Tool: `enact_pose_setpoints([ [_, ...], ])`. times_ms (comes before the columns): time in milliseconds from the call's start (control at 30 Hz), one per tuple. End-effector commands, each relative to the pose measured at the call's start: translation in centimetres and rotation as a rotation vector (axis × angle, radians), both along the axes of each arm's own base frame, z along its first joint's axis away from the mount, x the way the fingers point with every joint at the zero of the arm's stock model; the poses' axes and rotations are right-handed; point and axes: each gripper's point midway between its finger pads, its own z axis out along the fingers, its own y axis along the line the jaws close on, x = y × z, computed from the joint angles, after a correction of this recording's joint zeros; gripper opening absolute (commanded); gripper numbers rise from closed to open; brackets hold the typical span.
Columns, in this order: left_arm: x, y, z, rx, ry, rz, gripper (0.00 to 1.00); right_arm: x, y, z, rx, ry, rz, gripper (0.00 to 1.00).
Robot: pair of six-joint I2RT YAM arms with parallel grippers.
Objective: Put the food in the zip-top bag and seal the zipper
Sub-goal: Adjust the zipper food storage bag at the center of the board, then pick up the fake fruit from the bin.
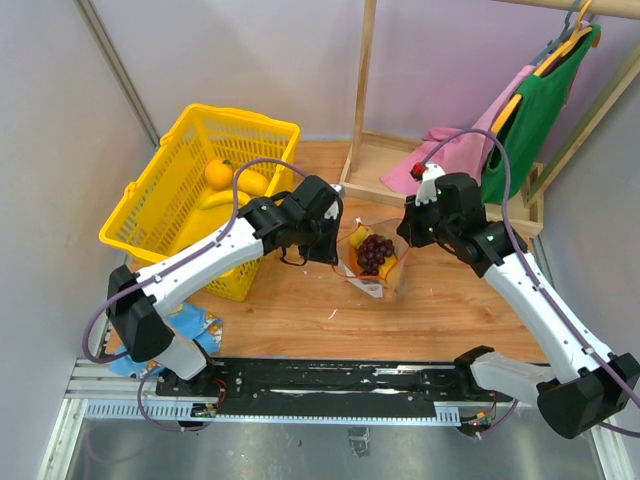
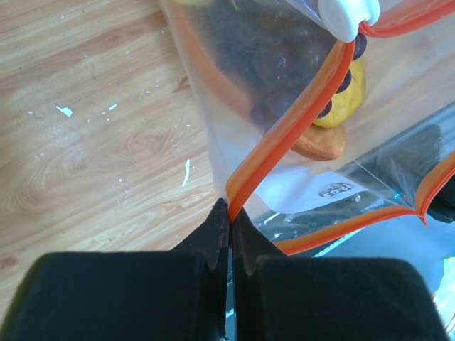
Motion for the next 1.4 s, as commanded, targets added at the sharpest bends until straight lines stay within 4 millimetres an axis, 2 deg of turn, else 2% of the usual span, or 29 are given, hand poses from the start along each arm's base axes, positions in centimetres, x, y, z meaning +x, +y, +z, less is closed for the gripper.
enact_pose_setpoints([
  [0, 0.3, 0.4, -0.2, 0.023, -0.015, 0.012, 0.0, 1.2, -0.6, -0.5, 0.001, -0.016, -0.052, 0.01],
  [100, 0.8, 0.1, 1.2, -0.016, -0.059, 0.013, 0.02, 1.3, -0.8, -1.2, -0.014, -0.009, -0.062, 0.01],
  [300, 1.2, -0.3, 3.0, -0.059, -0.104, 0.013, 0.2, 1.4, 0.0, -0.8, 0.021, -0.013, -0.035, 0.01],
  [467, 2.3, 0.5, 4.9, -0.054, -0.172, 0.056, 0.39, 1.4, 0.5, -1.0, 0.043, -0.003, -0.022, 0.01],
  [733, 4.4, 2.8, 8.6, -0.054, -0.278, 0.133, 0.6, 1.6, 0.4, -1.3, 0.031, -0.003, -0.03, 0.01],
  [900, 7.2, 6.7, 10.6, -0.015, -0.348, 0.246, 0.7, 1.7, 0.2, -1.5, 0.028, 0.001, -0.031, 0.01],
  [1033, 10.0, 11.3, 11.6, 0.016, -0.382, 0.392, 0.81, 1.8, 0.3, -1.6, 0.031, 0.003, -0.029, 0.01],
  [1267, 14.5, 19.3, 11.4, 0.061, -0.39, 0.628, 0.92, 1.8, 0.6, -1.8, 0.043, 0.013, -0.015, 0.01],
  [1367, 16.4, 22.6, 10.4, 0.072, -0.37, 0.74, 0.93, 1.8, 0.8, -1.7, 0.05, 0.016, -0.01, 0.01],
])
